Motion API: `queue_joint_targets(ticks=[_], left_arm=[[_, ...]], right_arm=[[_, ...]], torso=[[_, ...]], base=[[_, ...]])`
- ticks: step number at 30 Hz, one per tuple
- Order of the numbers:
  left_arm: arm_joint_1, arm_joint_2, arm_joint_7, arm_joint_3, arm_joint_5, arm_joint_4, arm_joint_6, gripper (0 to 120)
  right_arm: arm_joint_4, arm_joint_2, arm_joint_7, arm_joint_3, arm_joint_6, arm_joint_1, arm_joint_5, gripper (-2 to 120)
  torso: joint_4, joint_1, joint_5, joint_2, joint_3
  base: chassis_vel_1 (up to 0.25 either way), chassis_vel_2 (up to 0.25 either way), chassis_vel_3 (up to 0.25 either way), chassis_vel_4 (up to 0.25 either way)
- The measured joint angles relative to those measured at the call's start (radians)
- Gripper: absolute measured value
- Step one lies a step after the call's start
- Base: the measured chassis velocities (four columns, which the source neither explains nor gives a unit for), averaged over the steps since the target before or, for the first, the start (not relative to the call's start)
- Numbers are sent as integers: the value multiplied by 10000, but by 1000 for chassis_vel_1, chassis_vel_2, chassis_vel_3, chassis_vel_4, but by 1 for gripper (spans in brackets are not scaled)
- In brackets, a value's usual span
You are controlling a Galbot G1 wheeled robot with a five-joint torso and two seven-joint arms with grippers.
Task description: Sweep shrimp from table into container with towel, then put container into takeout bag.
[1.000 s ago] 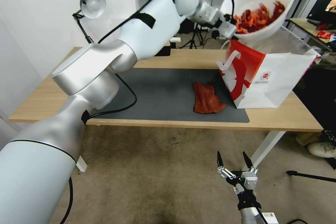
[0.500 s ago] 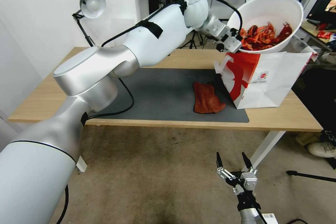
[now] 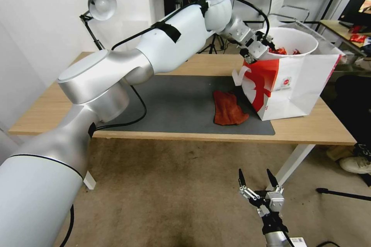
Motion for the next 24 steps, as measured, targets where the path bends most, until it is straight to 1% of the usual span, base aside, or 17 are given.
queue_joint_targets(ticks=[1, 3, 4, 6, 7, 10, 14, 20, 22, 24], left_arm=[[-15, 0, -28, -5, -38, 6, 0, 79], [-49, 2, -108, -27, -94, 25, 6, 90], [-49, 2, -108, -27, -94, 25, 6, 90], [-112, 4, -126, -62, -95, 32, 16, 100], [-112, 4, -126, -62, -95, 32, 16, 100], [-257, 6, -92, -69, -92, 30, 29, 109], [-389, 1, -75, -39, -113, -54, 118, 113], [-564, 1, -51, -30, -433, -204, 327, 115], [-590, 1, -45, -94, -499, -198, 382, 115], [-618, 8, -43, -461, -710, 12, 571, 112]], right_arm=[[0, -13, -1, -2, 0, 9, 6, 100], [0, -40, -6, -14, -3, 32, 17, 100], [0, -40, -6, -14, -3, 32, 17, 100], [-1, -41, -13, -26, -7, 34, 17, 100], [-1, -41, -13, -26, -7, 34, 17, 100], [-1, -31, -19, -39, -16, 33, 10, 100], [17, -26, -25, -68, -26, 51, -45, 100], [17, -3, -41, -153, -33, 99, -99, 100], [11, 8, -46, -172, -35, 115, -106, 100], [-38, 20, -56, -224, -43, 169, -124, 100]], torso=[[0, 0, 0, 0, 0], [0, 0, 0, 0, 0], [0, 0, 0, 0, 0], [0, 0, 0, -1, 0], [0, 0, 0, -1, 0], [0, 0, 0, 0, -1], [0, 0, 0, 0, 0], [0, 0, 0, 0, -1], [-2, 0, 1, 0, 0], [-1, 0, 1, 0, 0]], base=[[0, 0, 0, 0], [0, 0, 0, 0], [0, 0, 0, 0], [0, 0, 0, 0], [0, 0, 0, 0], [0, 0, 0, 0], [0, 0, 0, 0], [0, 0, 0, 0], [0, 0, 0, 0], [0, 0, 0, 0]])
